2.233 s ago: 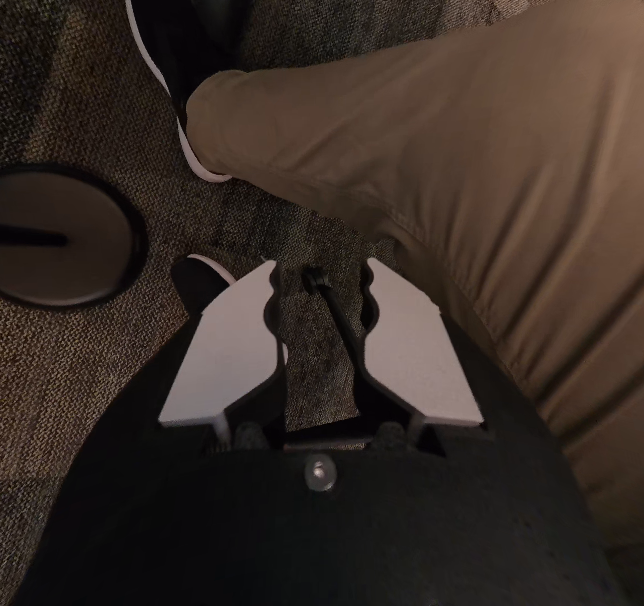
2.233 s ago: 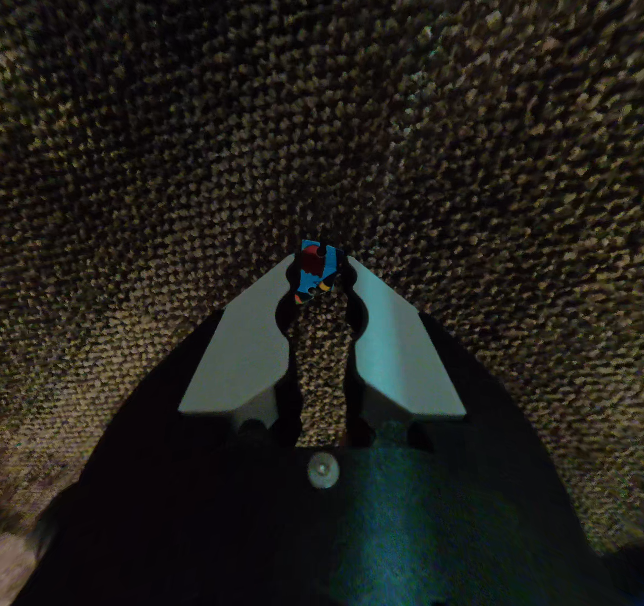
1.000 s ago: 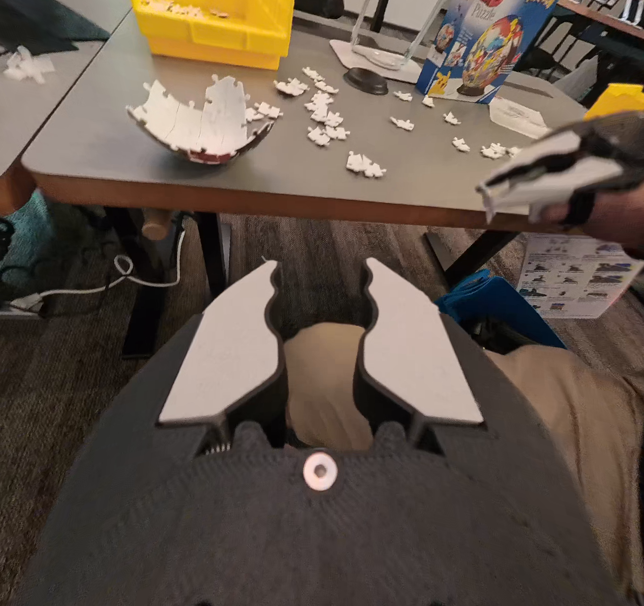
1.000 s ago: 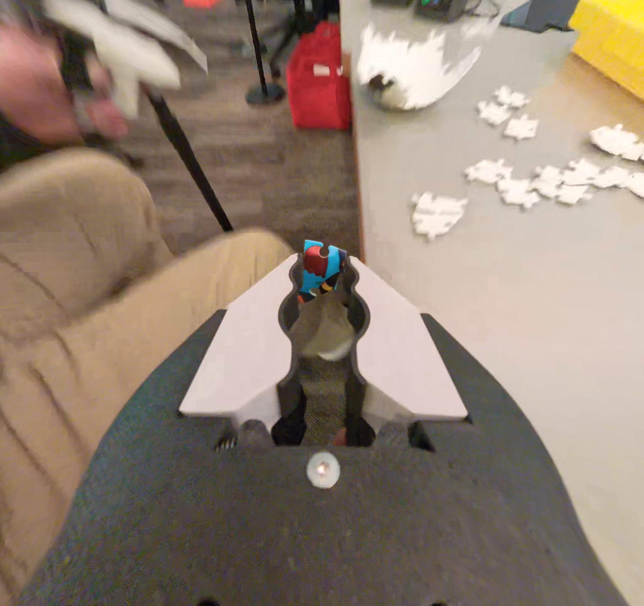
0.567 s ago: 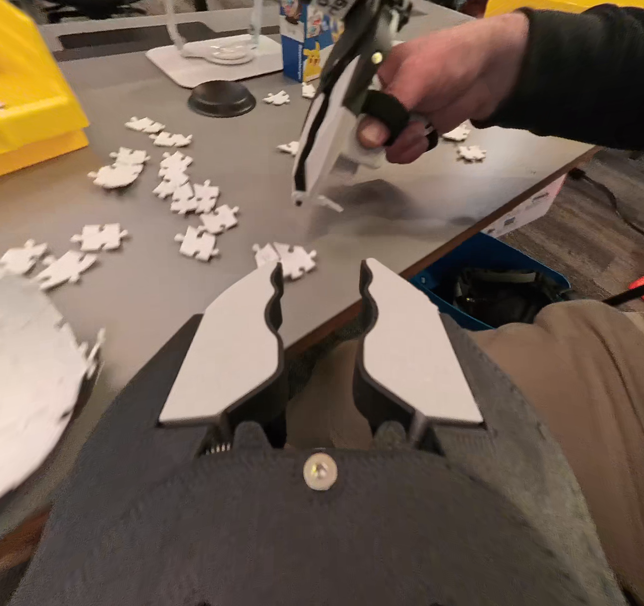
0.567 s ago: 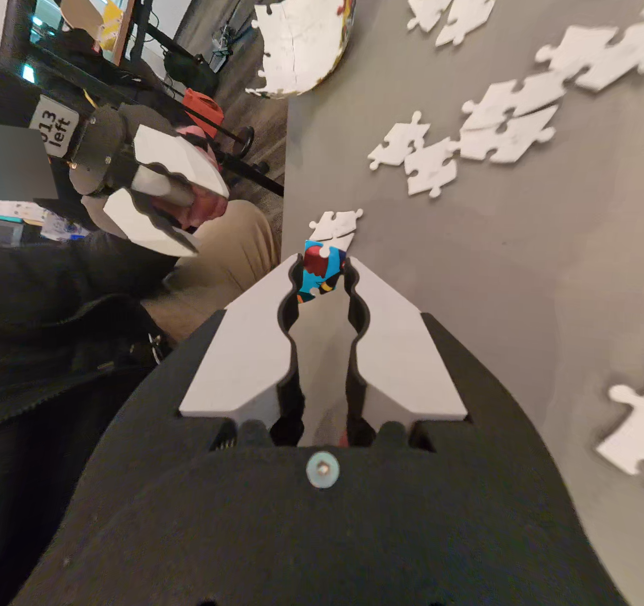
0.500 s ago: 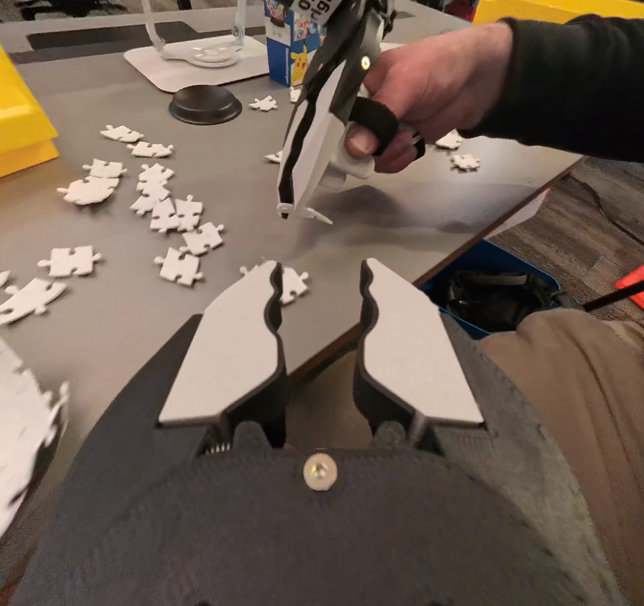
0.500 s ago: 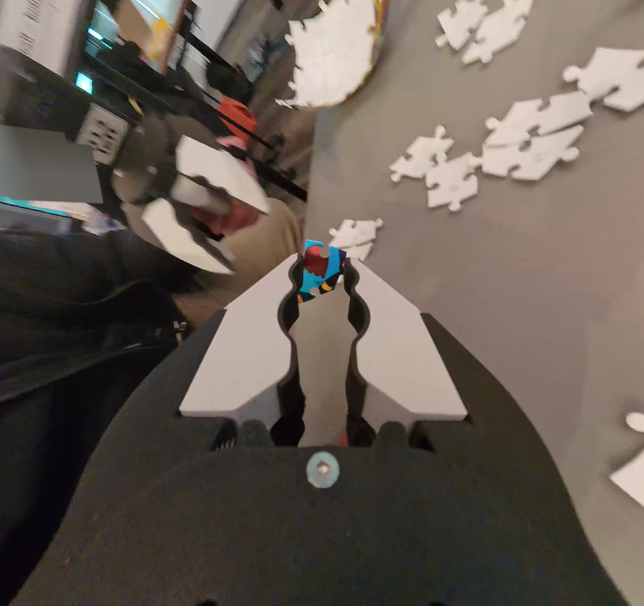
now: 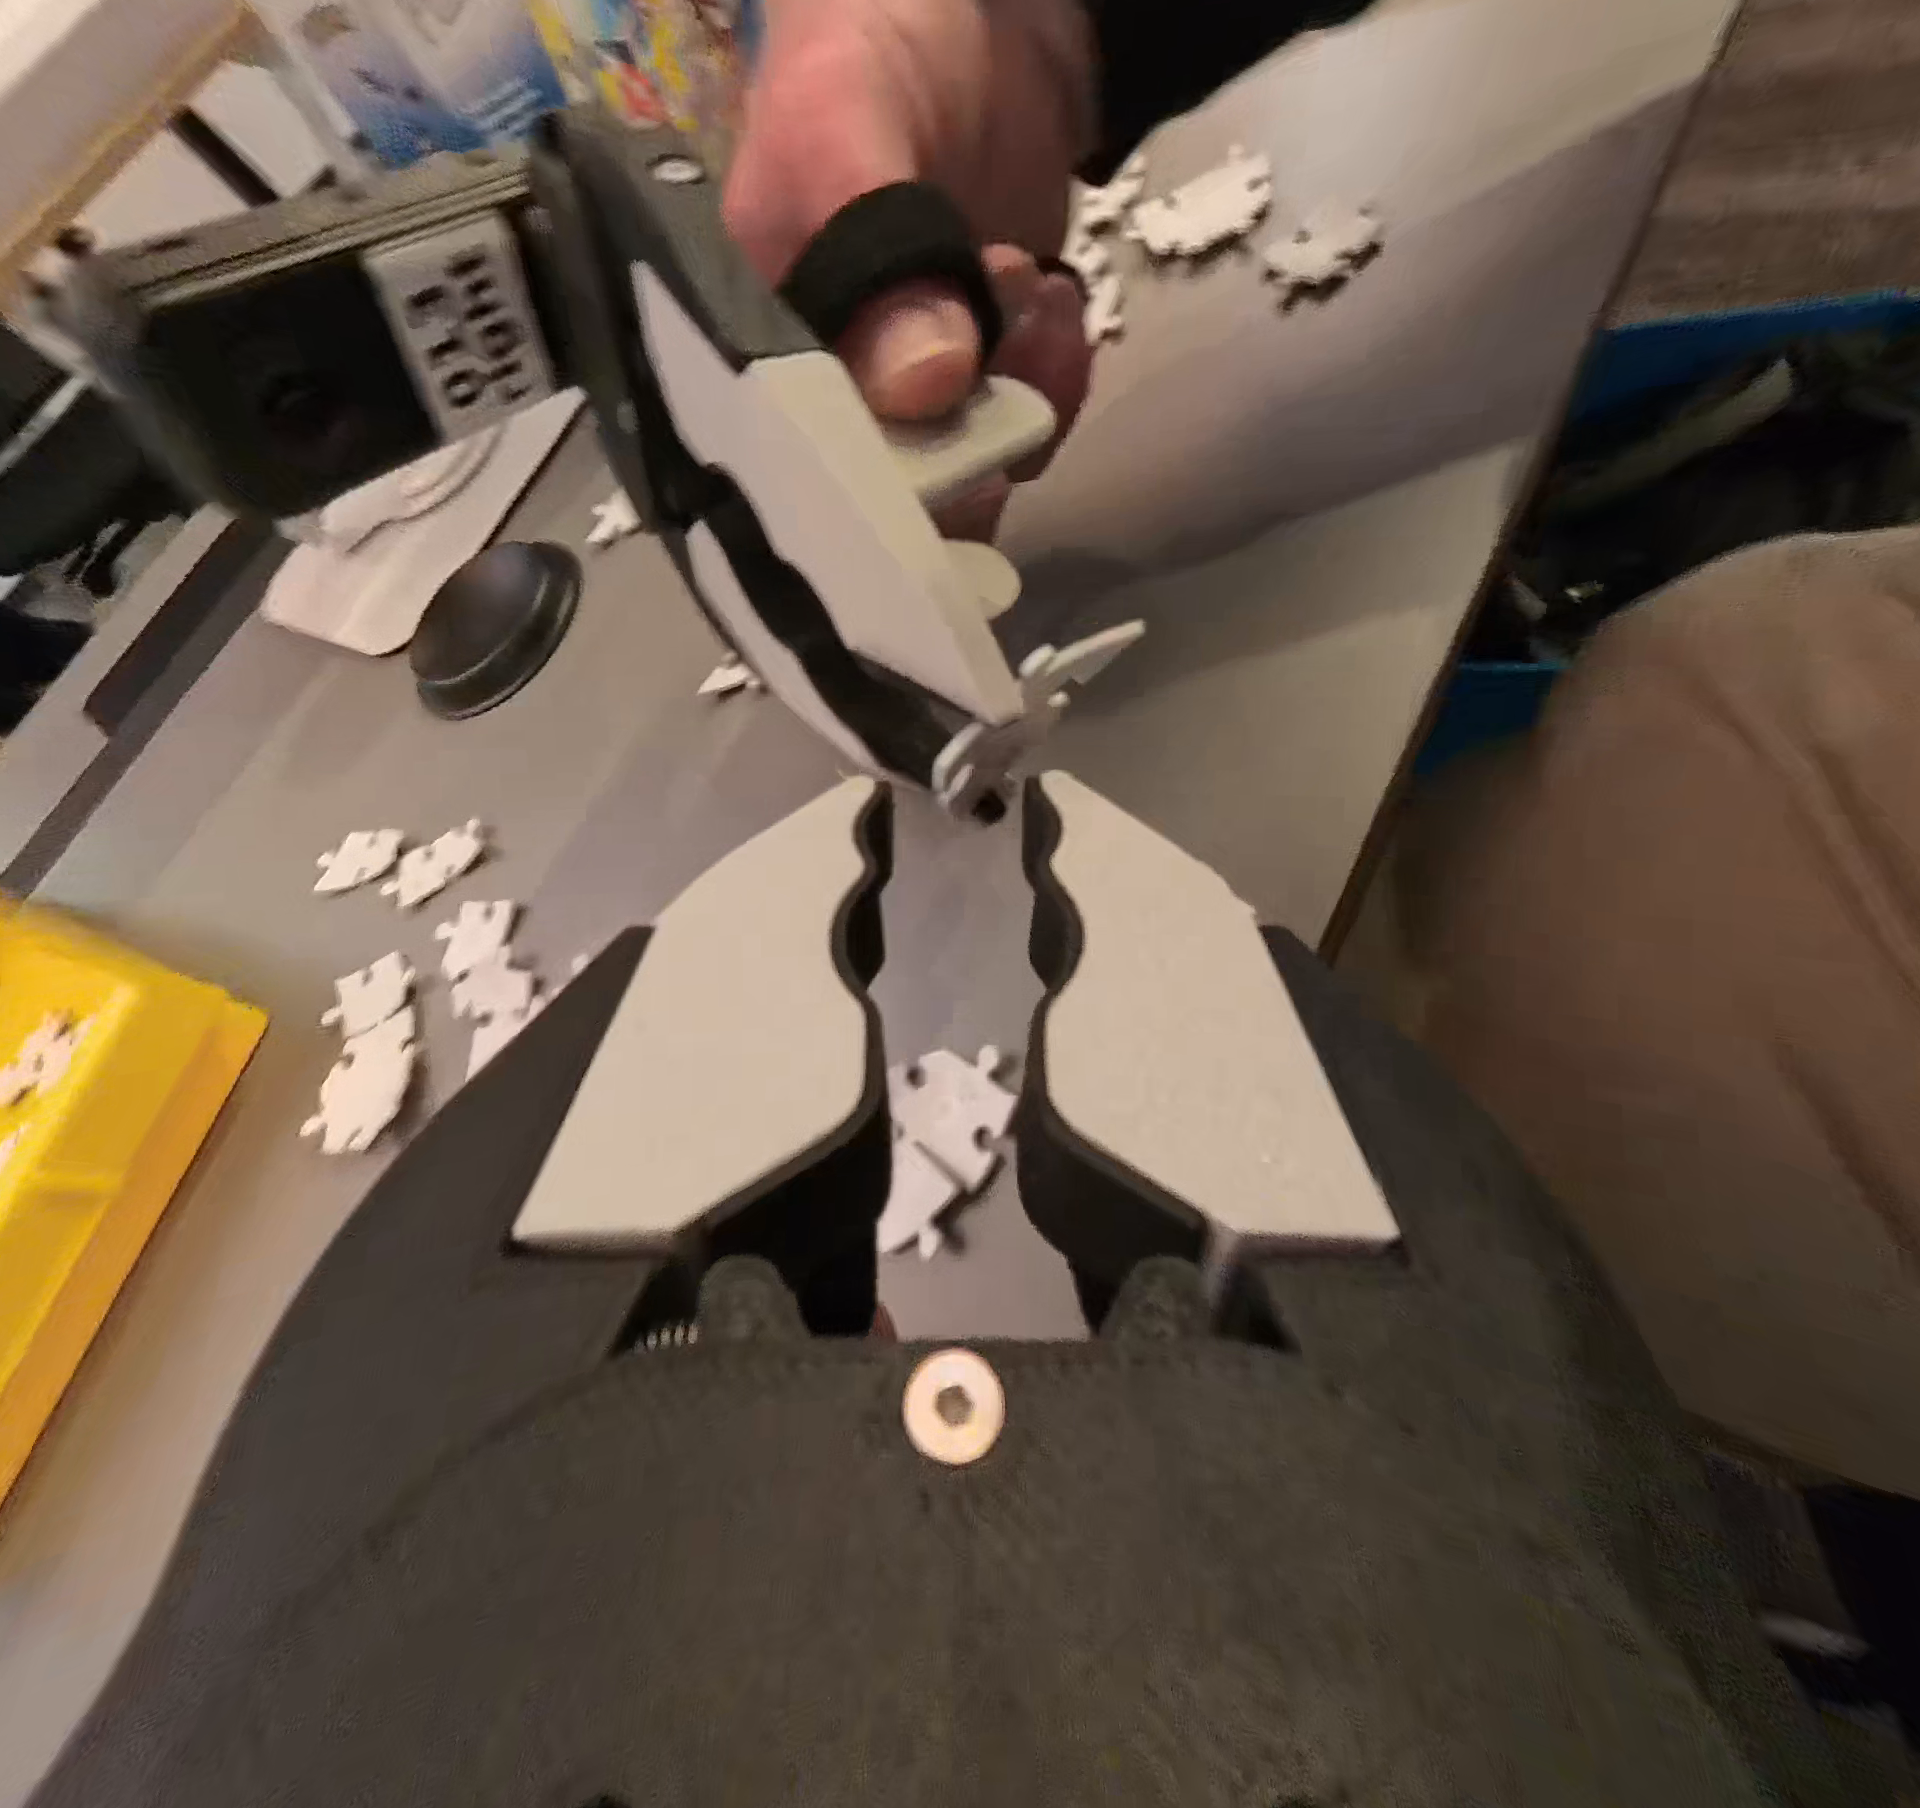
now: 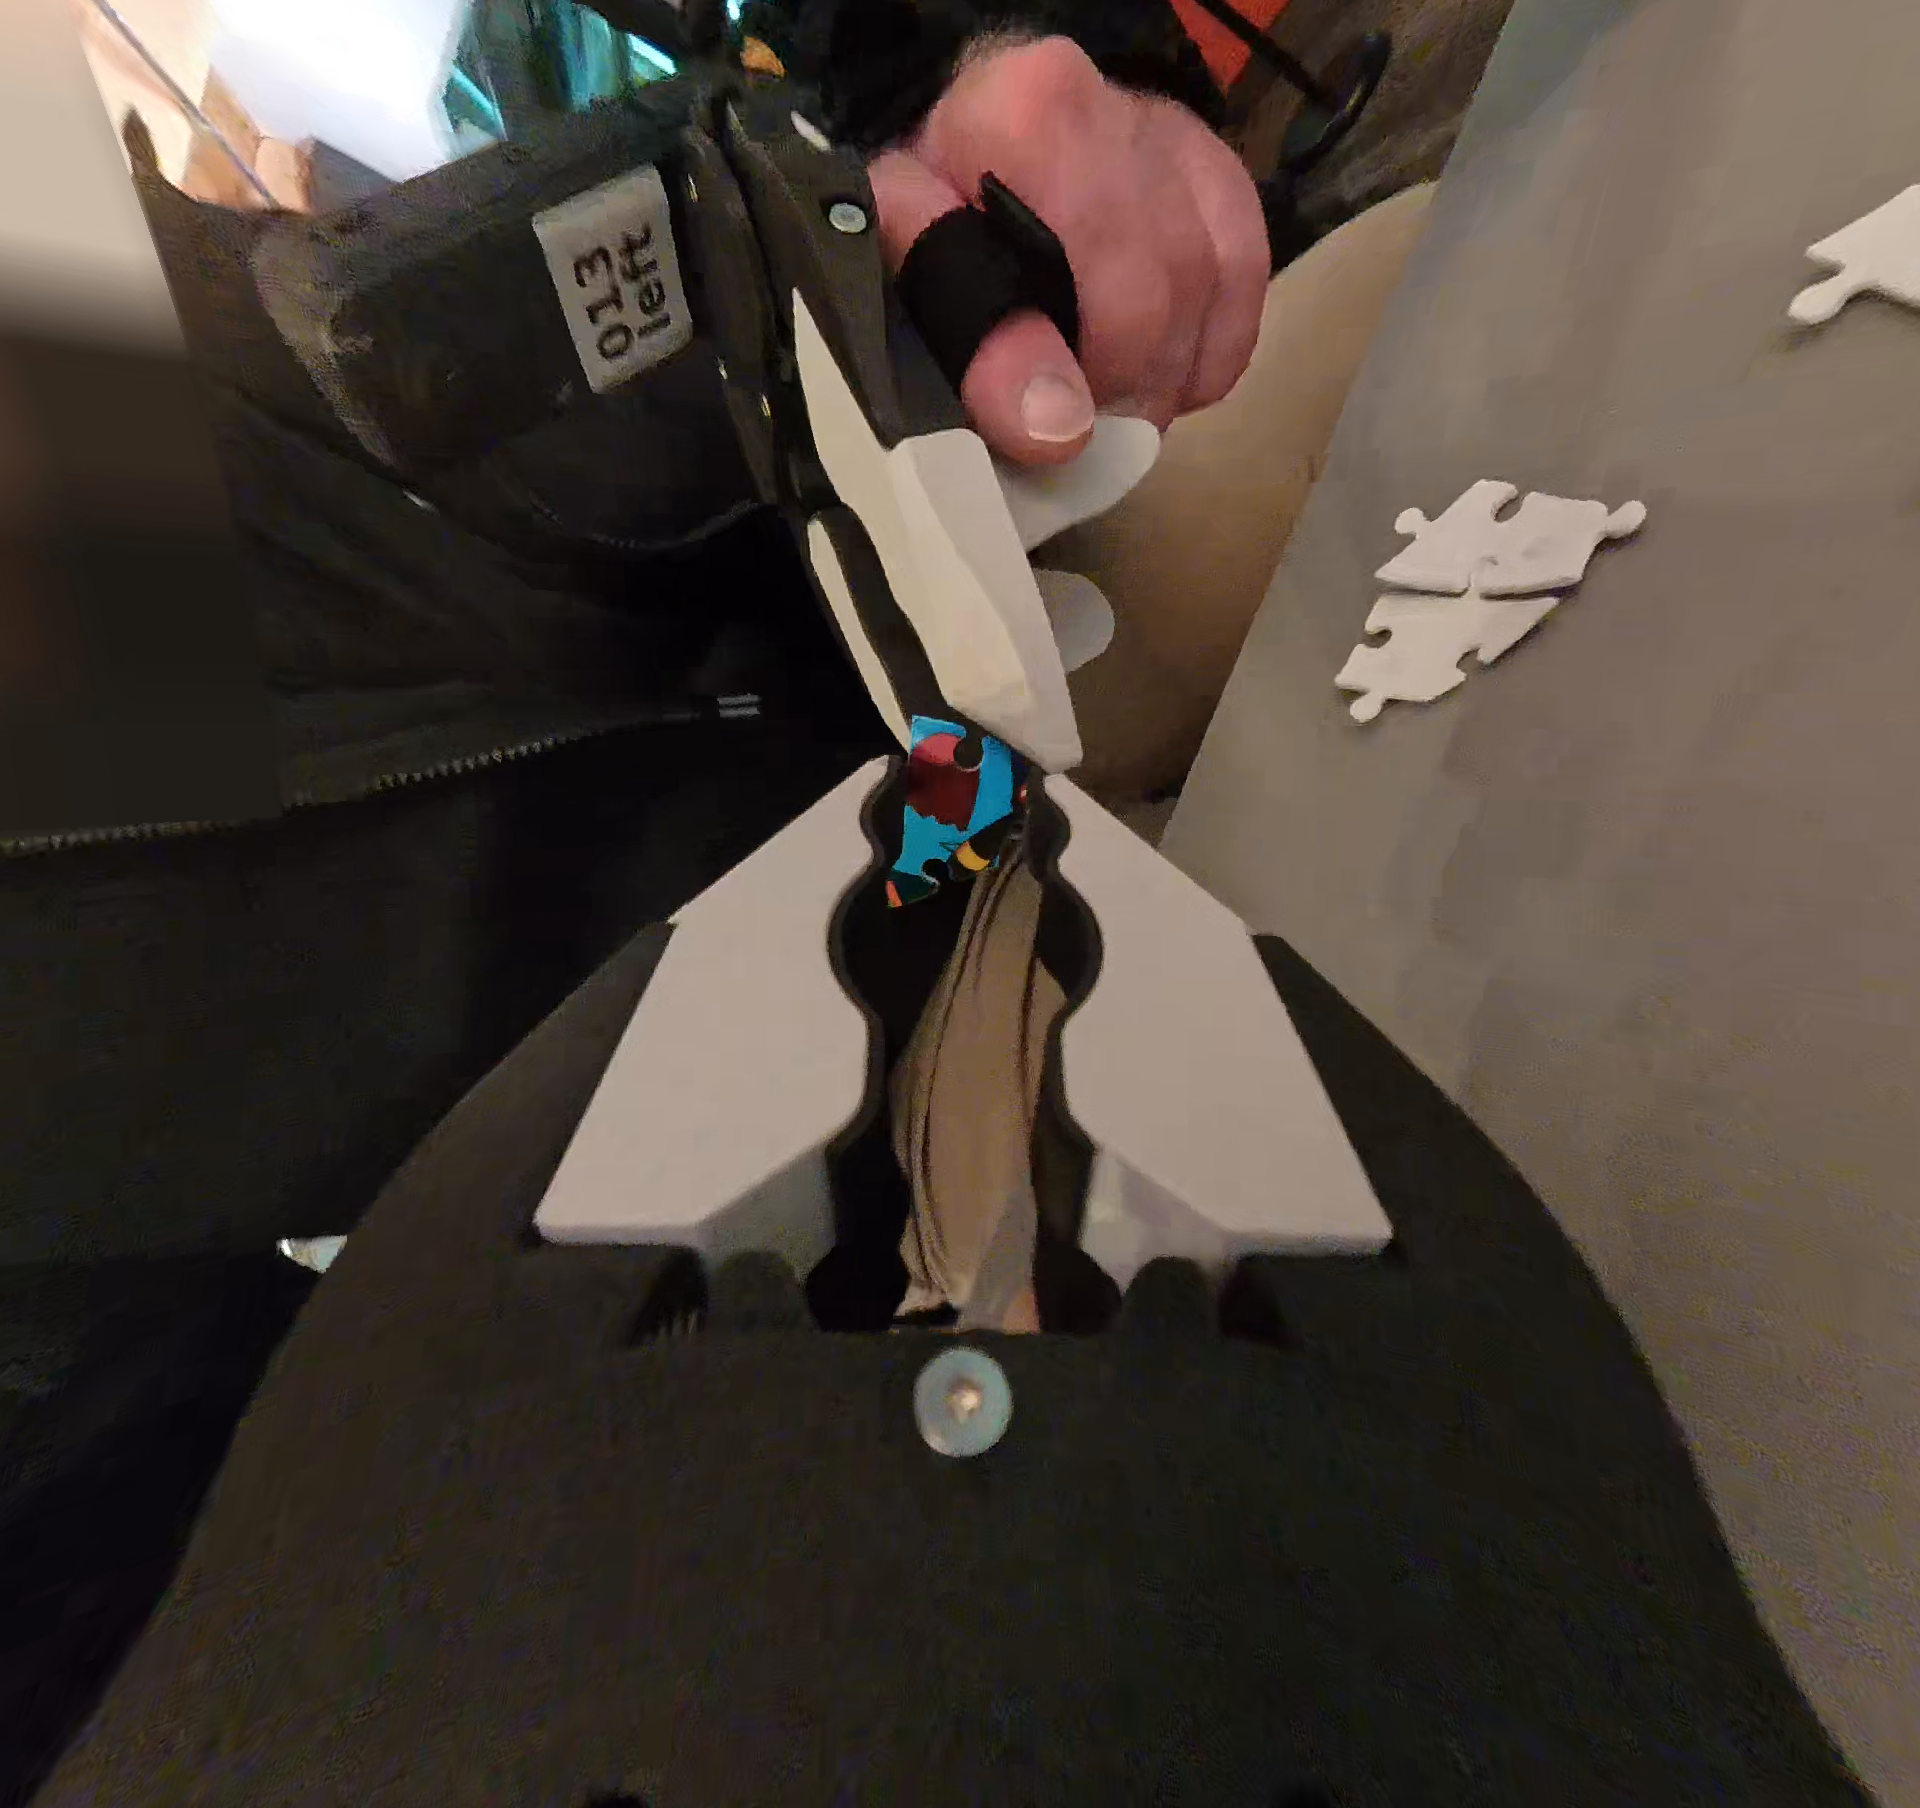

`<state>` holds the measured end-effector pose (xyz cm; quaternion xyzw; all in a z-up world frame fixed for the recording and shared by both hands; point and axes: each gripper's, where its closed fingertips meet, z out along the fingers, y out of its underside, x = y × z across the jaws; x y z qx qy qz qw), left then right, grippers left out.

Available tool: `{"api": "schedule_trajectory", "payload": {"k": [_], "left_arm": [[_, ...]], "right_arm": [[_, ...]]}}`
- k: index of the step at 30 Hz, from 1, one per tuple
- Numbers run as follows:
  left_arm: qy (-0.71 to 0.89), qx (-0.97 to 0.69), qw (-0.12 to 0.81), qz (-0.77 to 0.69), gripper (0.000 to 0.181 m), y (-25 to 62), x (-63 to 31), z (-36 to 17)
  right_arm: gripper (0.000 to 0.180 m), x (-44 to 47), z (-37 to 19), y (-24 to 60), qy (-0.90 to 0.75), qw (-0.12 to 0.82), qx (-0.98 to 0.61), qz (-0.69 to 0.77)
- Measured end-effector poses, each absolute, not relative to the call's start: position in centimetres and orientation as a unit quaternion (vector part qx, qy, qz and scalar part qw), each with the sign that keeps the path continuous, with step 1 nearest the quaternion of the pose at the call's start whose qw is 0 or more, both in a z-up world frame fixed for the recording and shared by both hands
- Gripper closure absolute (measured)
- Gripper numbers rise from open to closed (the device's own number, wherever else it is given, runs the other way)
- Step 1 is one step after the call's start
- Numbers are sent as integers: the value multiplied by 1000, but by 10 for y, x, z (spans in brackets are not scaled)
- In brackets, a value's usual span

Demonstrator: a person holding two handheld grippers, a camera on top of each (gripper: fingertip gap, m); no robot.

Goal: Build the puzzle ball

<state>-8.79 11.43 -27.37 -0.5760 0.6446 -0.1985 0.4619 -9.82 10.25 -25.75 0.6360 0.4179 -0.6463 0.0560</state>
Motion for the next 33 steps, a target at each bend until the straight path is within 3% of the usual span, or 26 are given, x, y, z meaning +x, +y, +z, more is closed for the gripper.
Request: {"api": "schedule_trajectory", "payload": {"k": [11, 18, 22, 29, 33], "left_arm": [[550, -628, 501, -228, 173, 169, -81, -270], [444, -687, 502, -280, 179, 201, -86, -262], [349, -718, 450, -400, 179, 197, -85, -254], [249, -710, 357, -554, 178, 163, -70, -232], [247, -713, 323, -571, 178, 143, -64, -231]], "right_arm": [[158, -92, -257, 161, 407, 11, 669, -622], [150, -86, -234, 211, 312, -125, 699, -631], [145, -66, -223, 220, 280, -232, 708, -606], [152, -65, -212, 177, 308, -316, 697, -565], [179, -71, -207, 165, 322, -321, 695, -557]]}}
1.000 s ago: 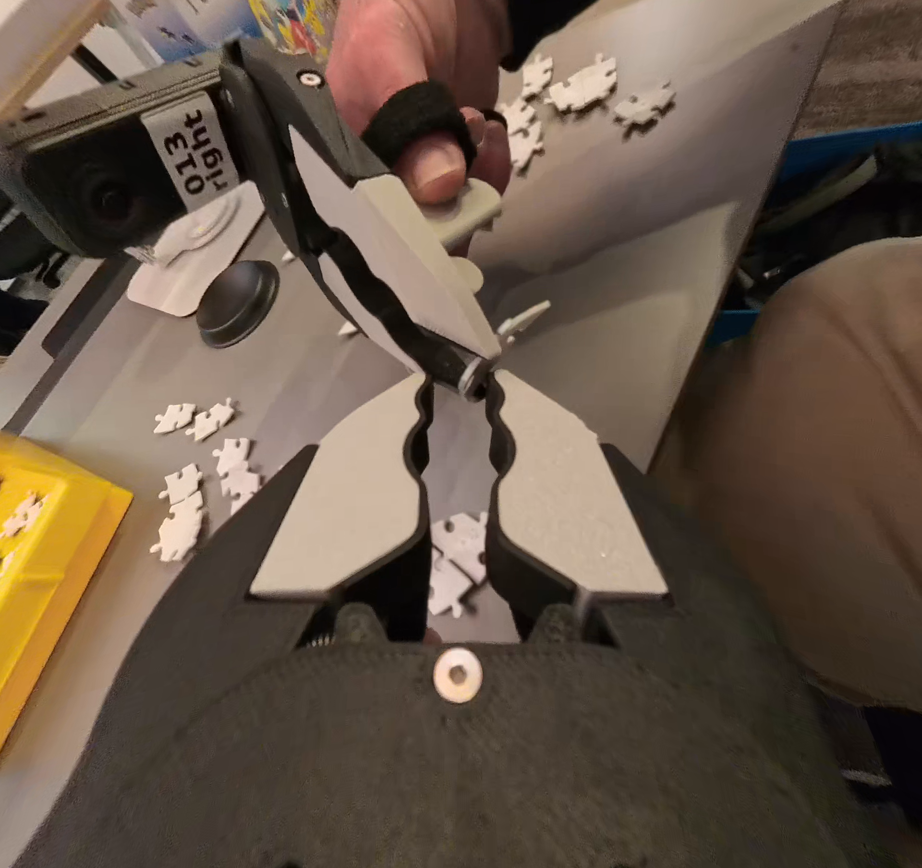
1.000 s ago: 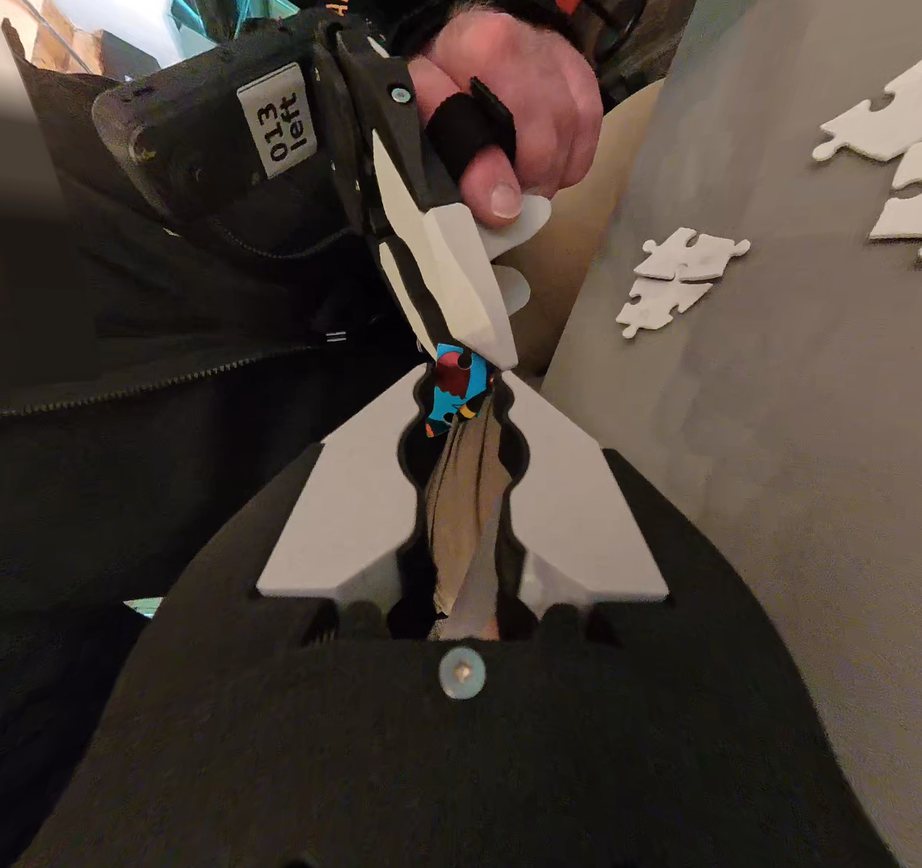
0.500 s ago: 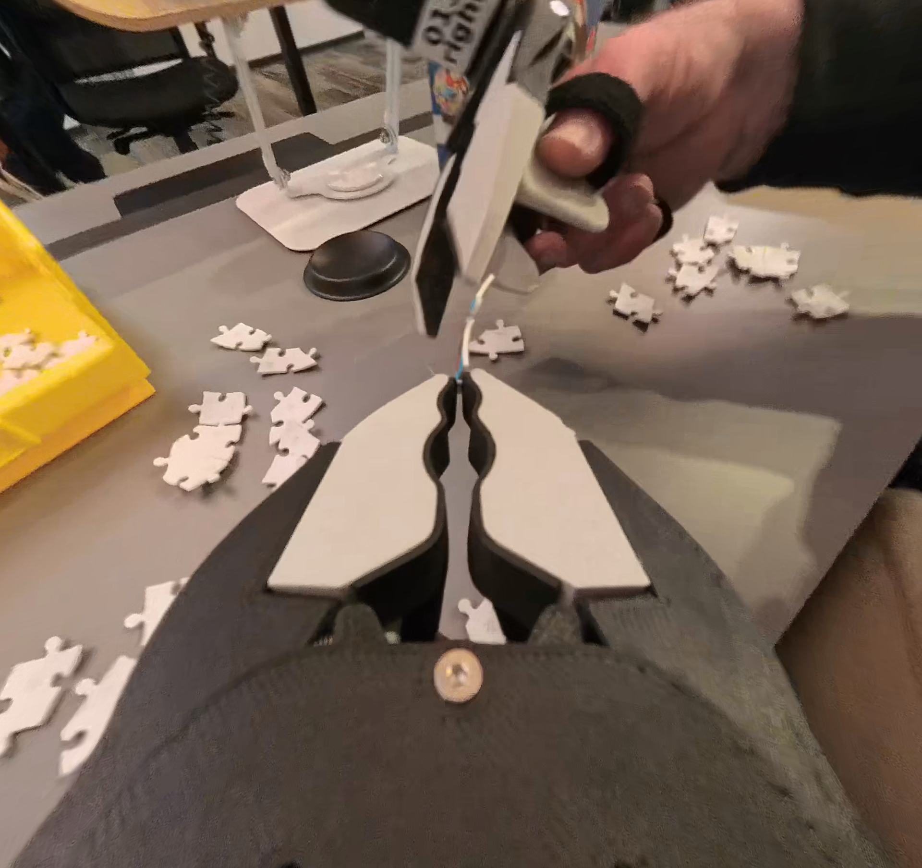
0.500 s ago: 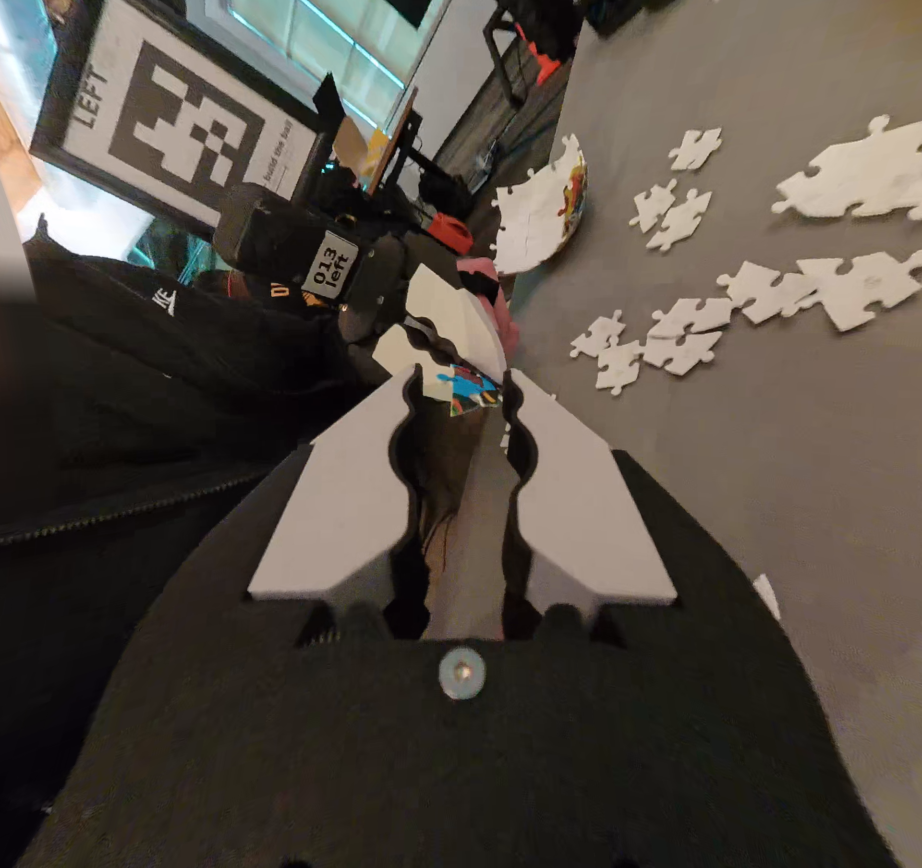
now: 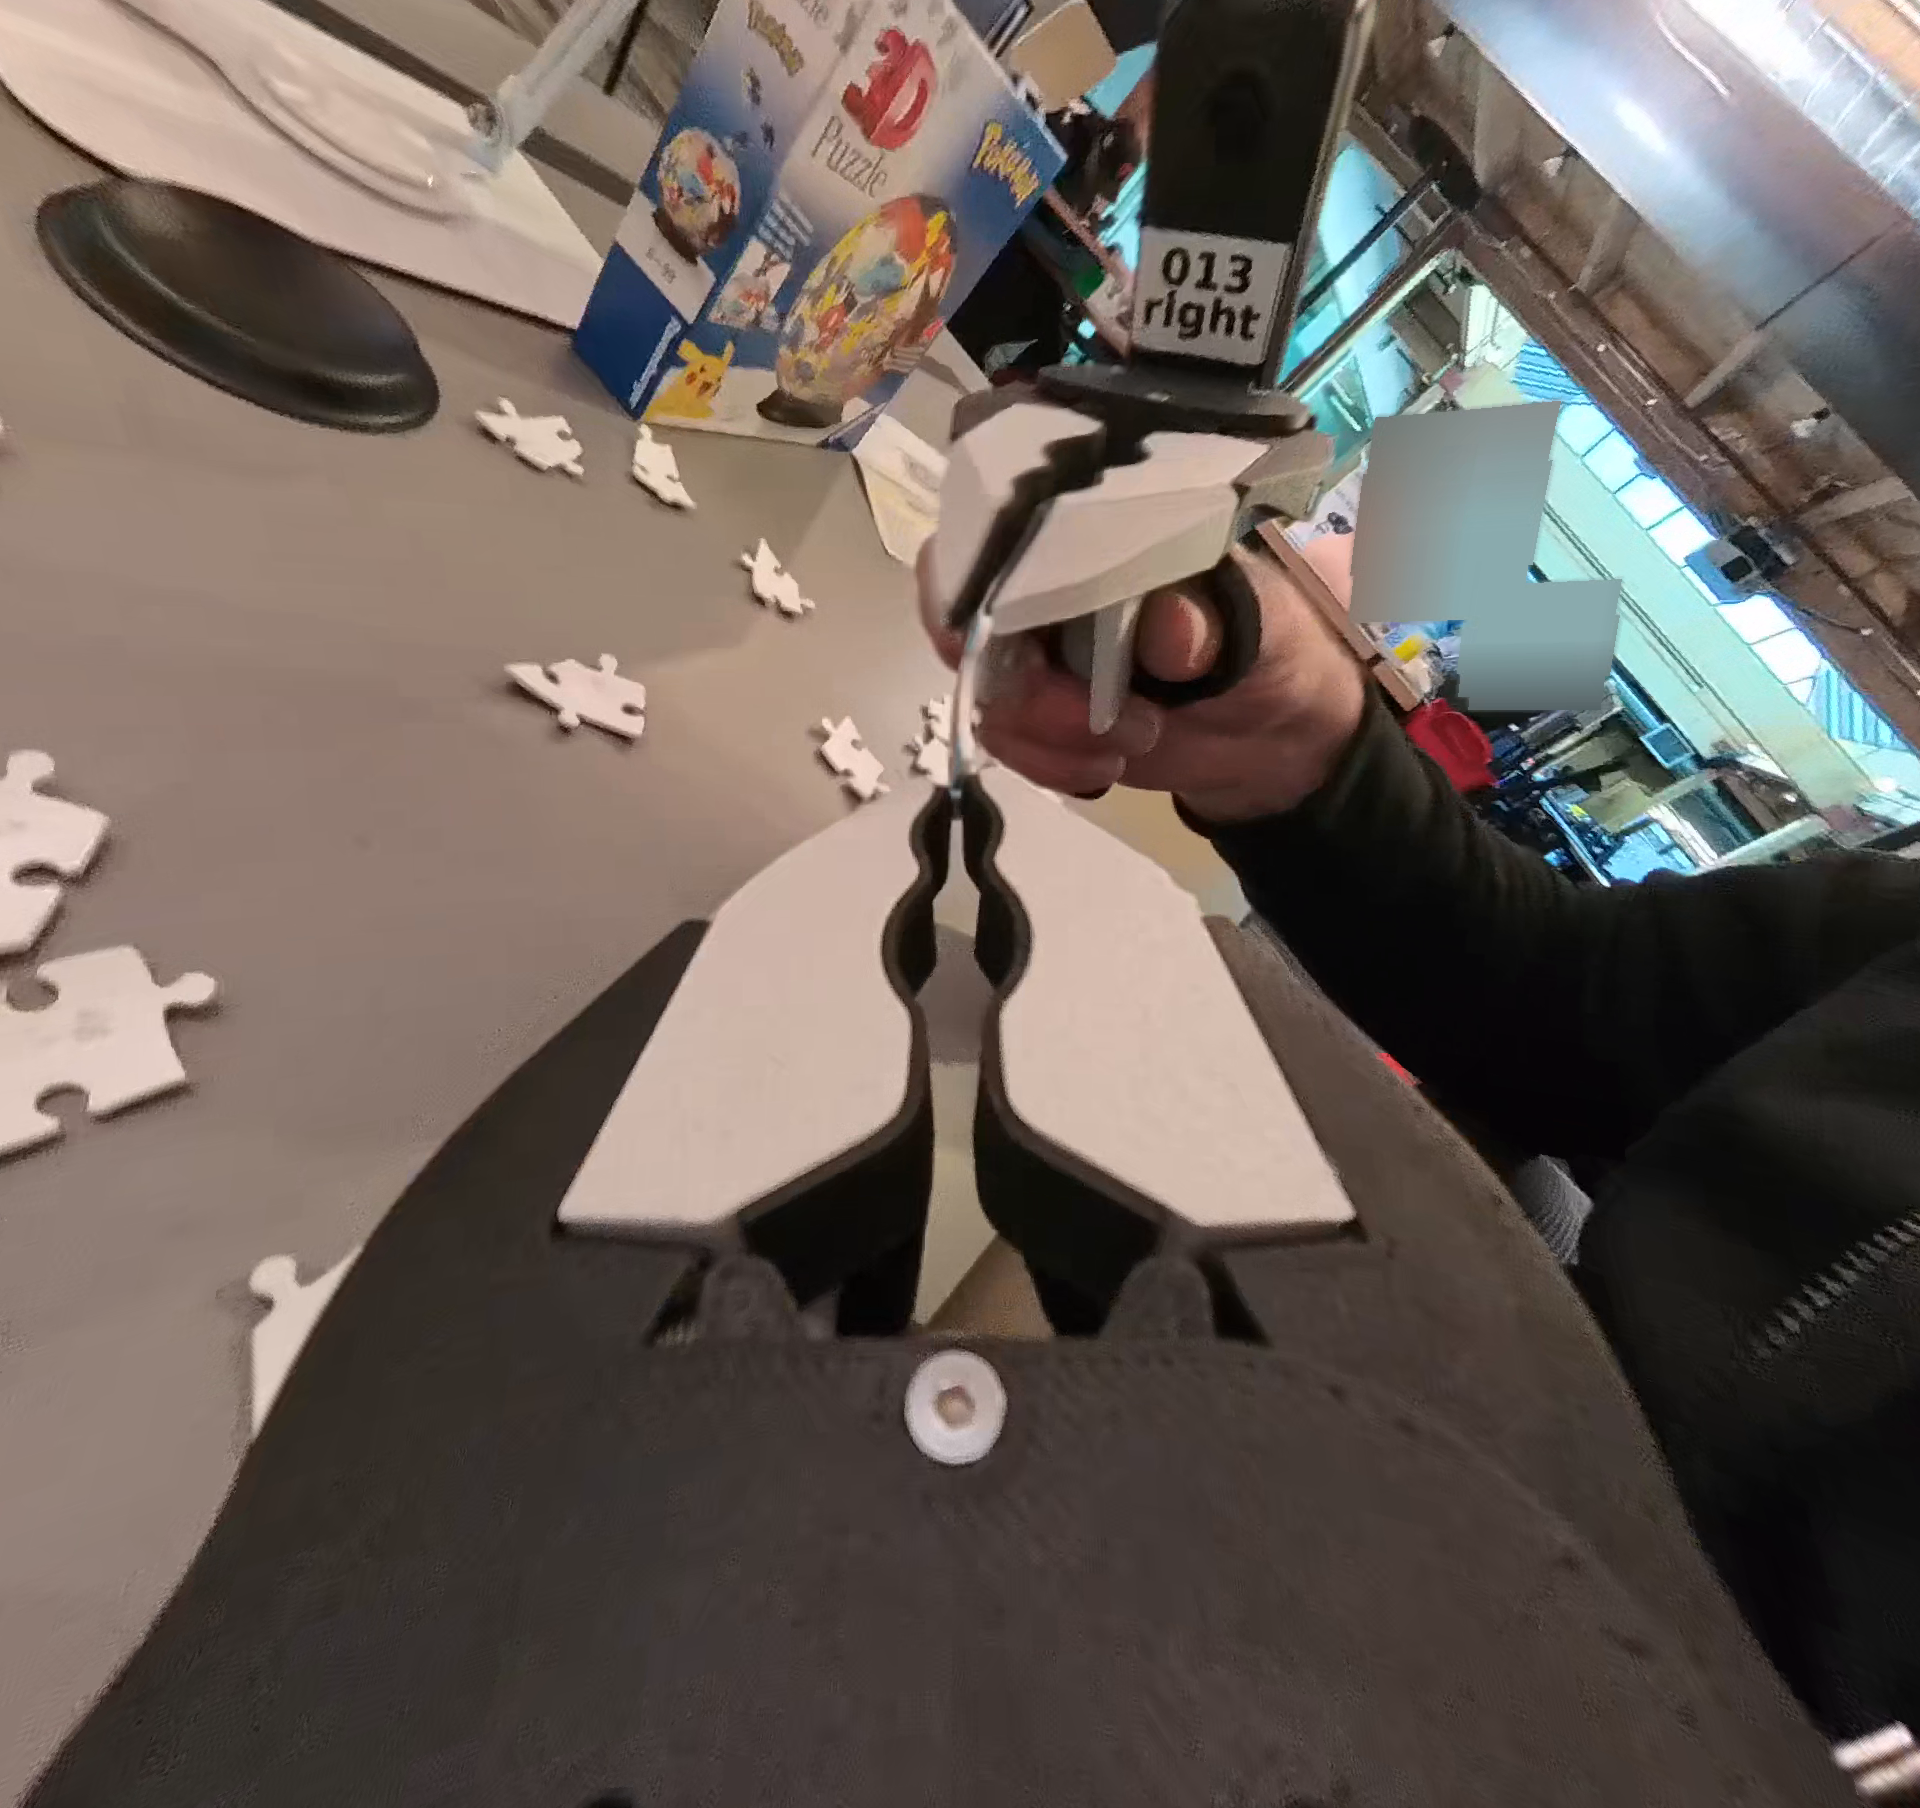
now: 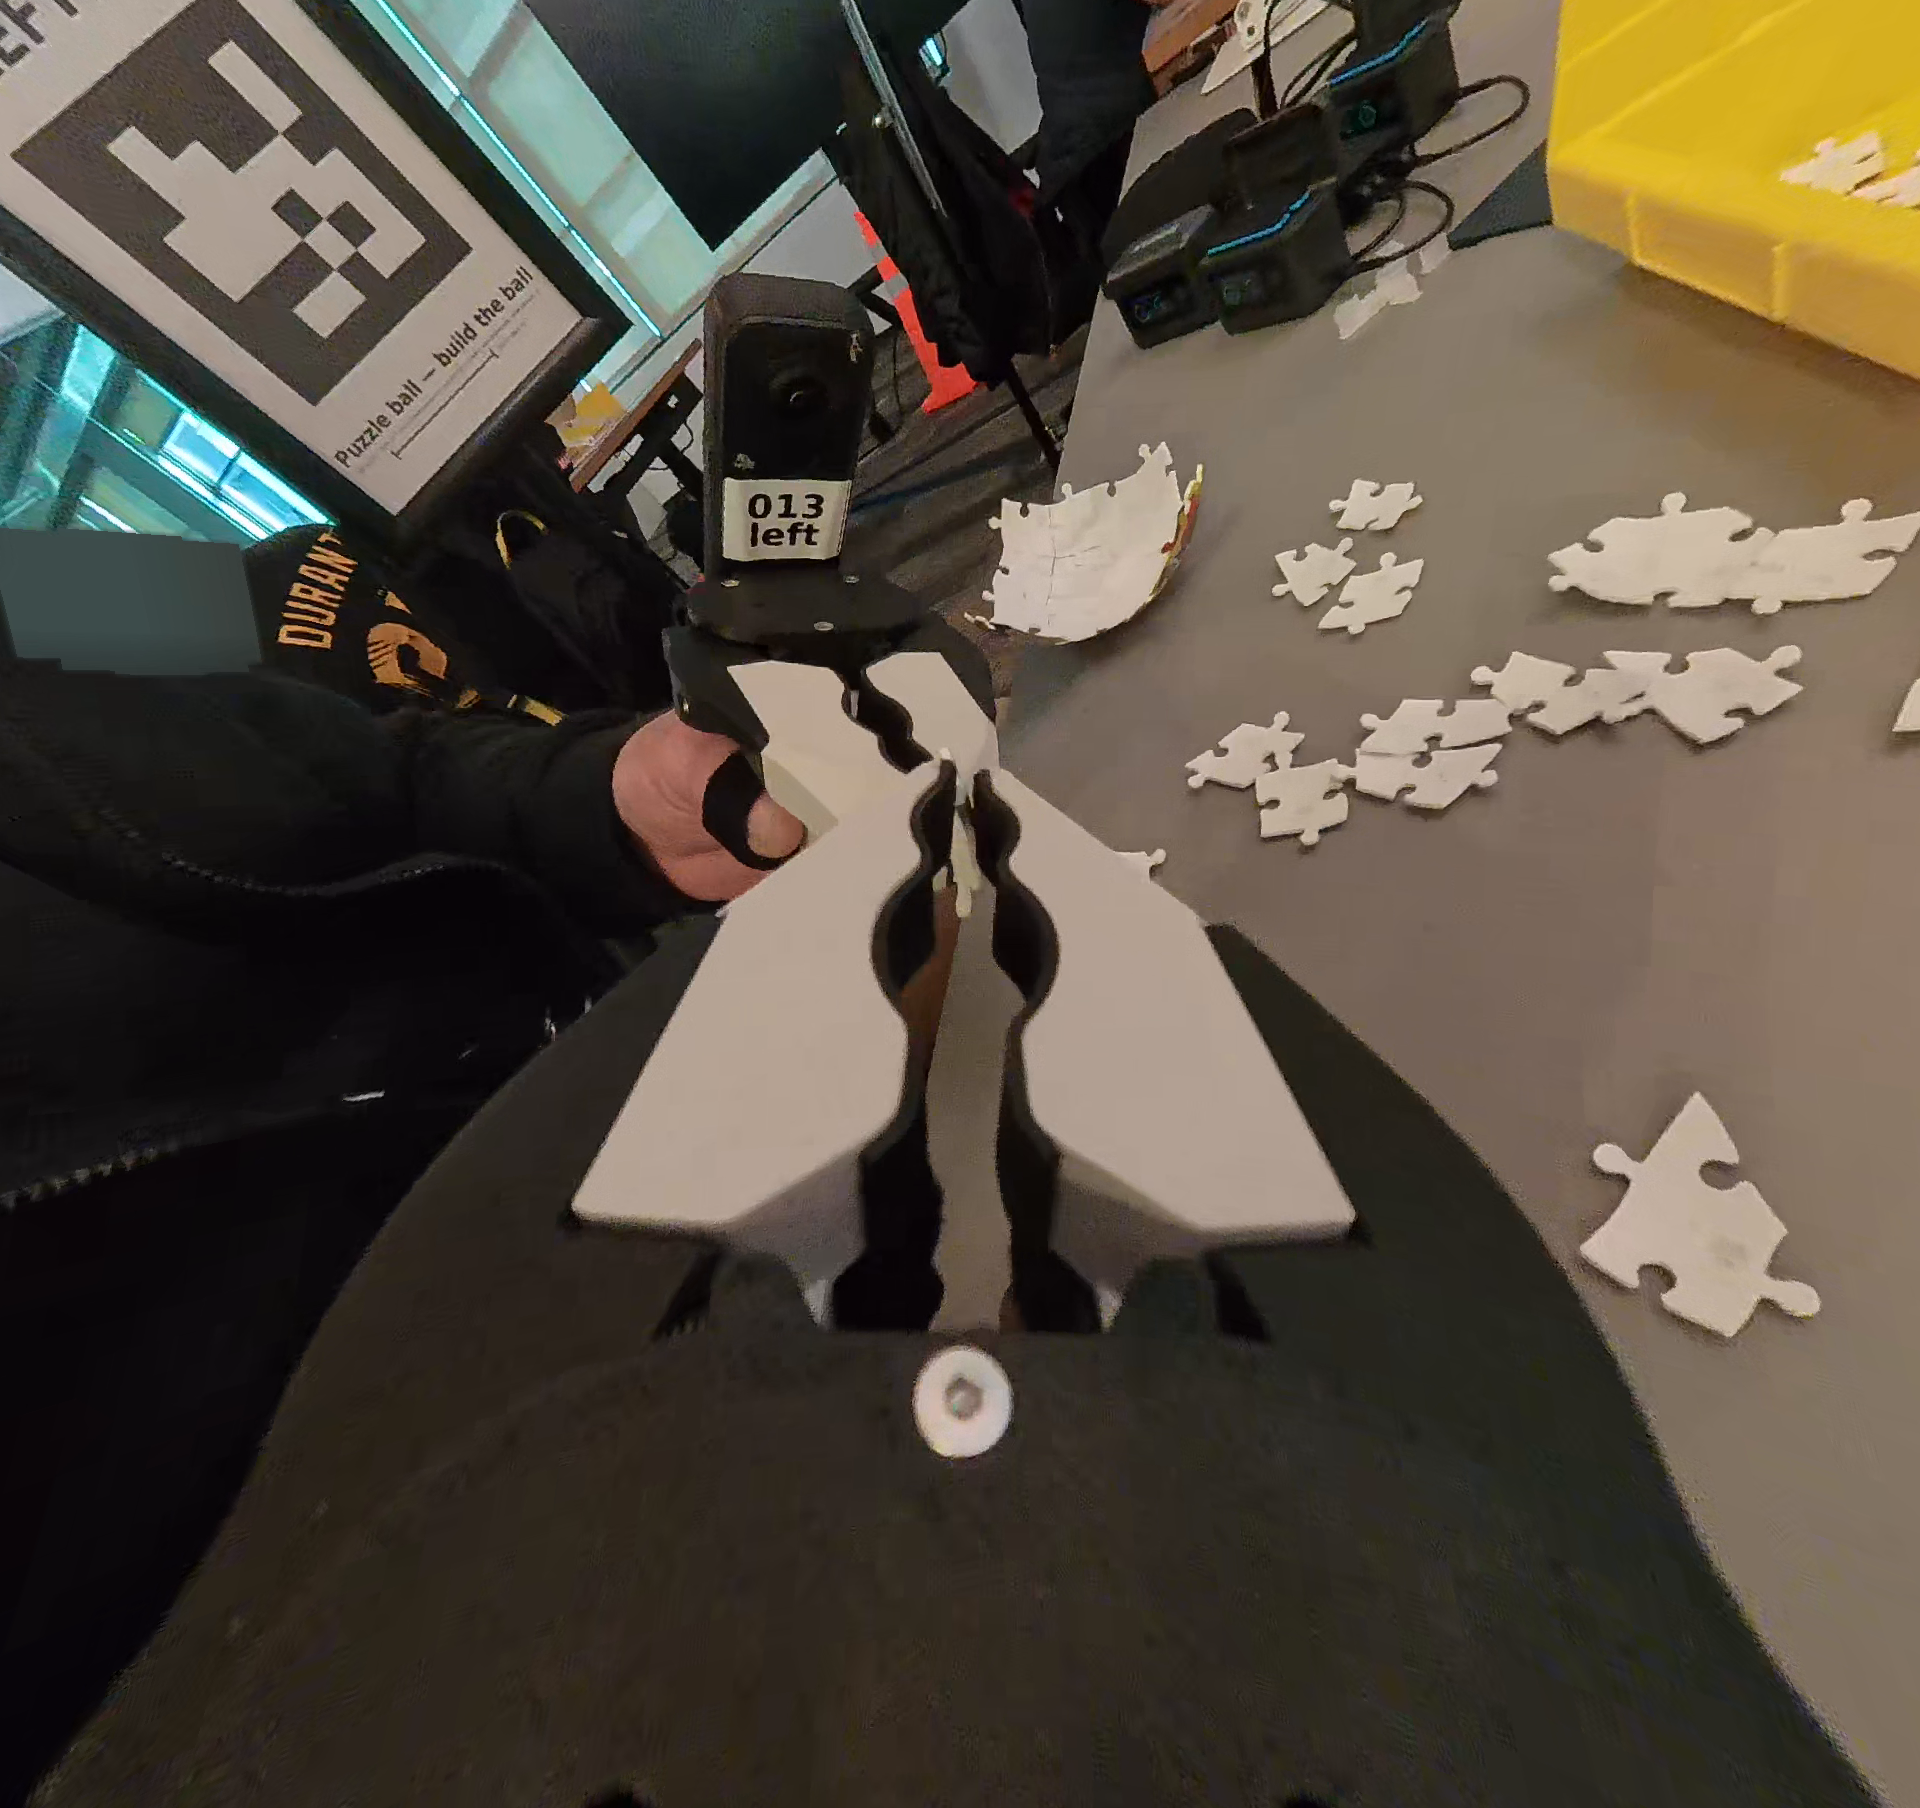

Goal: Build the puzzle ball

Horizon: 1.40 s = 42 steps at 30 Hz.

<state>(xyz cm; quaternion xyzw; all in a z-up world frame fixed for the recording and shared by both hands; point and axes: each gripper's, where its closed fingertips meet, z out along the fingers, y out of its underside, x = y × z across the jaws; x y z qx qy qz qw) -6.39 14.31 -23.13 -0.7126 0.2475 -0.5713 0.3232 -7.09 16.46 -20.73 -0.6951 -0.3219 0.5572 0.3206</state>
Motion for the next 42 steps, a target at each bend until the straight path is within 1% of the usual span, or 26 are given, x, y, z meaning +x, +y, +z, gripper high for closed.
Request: {"api": "schedule_trajectory", "payload": {"k": [2, 7, 9, 13, 16, 18, 21, 22, 24, 27, 31, 34, 39, 42], "left_arm": [[230, -710, 325, -580, 179, 143, -68, -230], [209, -695, 317, -611, 176, 155, -82, -221], [218, -703, 331, -590, 163, 163, -98, -215], [240, -736, 401, -490, 156, 188, -163, -197], [251, -790, 444, -339, 154, 210, -238, -199], [255, -819, 453, -245, 153, 219, -283, -207], [244, -853, 433, -156, 146, 224, -331, -230], [233, -860, 430, -148, 146, 226, -340, -237], [214, -879, 395, -157, 138, 227, -350, -257], [208, -890, 377, -147, 132, 234, -363, -277], [188, -888, 383, -169, 130, 236, -370, -279], [207, -880, 393, -166, 130, 236, -367, -274], [211, -881, 383, -181, 122, 236, -364, -276], [185, -881, 379, -214, 121, 232, -363, -280]], "right_arm": [[180, -71, -209, 164, -313, 295, -701, 568], [180, -81, -208, 183, -298, 271, -699, 591], [180, -89, -210, 196, -295, 254, -702, 596], [180, -114, -212, 226, -326, 239, -707, 581], [180, -141, -215, 248, -373, 235, -716, 541], [180, -166, -214, 255, -397, 224, -711, 536], [180, -203, -220, 265, -444, 222, -704, 508], [180, -214, -222, 268, -453, 218, -700, 507], [180, -235, -228, 273, -471, 214, -699, 493], [180, -263, -231, 276, -496, 199, -690, 488], [180, -291, -243, 276, -528, 170, -689, 465], [180, -307, -256, 273, -545, 154, -690, 451], [180, -316, -279, 274, -565, 129, -698, 421], [180, -316, -286, 280, -569, 126, -702, 409]]}}
